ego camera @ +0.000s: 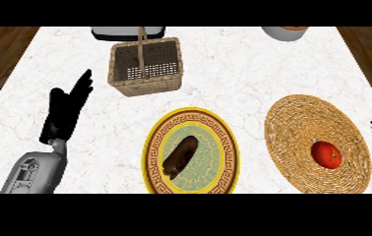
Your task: Pick the tomato from the placemat and place it in the basket
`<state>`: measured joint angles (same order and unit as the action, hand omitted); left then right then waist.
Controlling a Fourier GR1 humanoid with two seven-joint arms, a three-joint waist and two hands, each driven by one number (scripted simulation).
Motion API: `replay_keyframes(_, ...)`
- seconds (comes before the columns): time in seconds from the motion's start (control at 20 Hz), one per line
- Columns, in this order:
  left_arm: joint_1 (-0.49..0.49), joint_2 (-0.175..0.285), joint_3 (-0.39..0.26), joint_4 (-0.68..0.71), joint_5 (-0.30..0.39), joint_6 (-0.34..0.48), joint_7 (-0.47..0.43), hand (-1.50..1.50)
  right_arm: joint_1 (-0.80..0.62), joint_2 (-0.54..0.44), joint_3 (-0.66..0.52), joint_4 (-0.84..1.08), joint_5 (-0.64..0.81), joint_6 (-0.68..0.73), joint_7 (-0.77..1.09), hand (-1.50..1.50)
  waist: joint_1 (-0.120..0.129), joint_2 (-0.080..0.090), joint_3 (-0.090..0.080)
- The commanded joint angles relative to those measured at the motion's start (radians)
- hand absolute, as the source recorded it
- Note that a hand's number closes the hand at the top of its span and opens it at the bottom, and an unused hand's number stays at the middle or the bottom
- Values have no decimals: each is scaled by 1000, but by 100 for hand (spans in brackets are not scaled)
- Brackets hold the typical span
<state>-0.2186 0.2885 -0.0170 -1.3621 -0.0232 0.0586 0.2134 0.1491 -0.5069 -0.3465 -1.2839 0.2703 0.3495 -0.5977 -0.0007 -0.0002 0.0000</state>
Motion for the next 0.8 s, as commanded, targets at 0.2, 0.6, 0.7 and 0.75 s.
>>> replay_keyframes(0.2,25,-39,19,-73,-41,-15,49,0,-2,101,34,-39,81,-60,12,-150,-1,-1,0)
replay_keyframes(0.6,-27,-34,64,-75,-48,-57,102,0,-129,94,32,90,105,-45,16,-150,2,0,0)
replay_keyframes(0.7,9,-31,93,6,-47,-85,-11,0,-101,82,26,114,125,-38,-11,-150,0,0,0)
replay_keyframes(0.75,15,-80,48,-13,-92,-34,-14,0,-110,128,63,26,128,-43,78,-150,0,0,0)
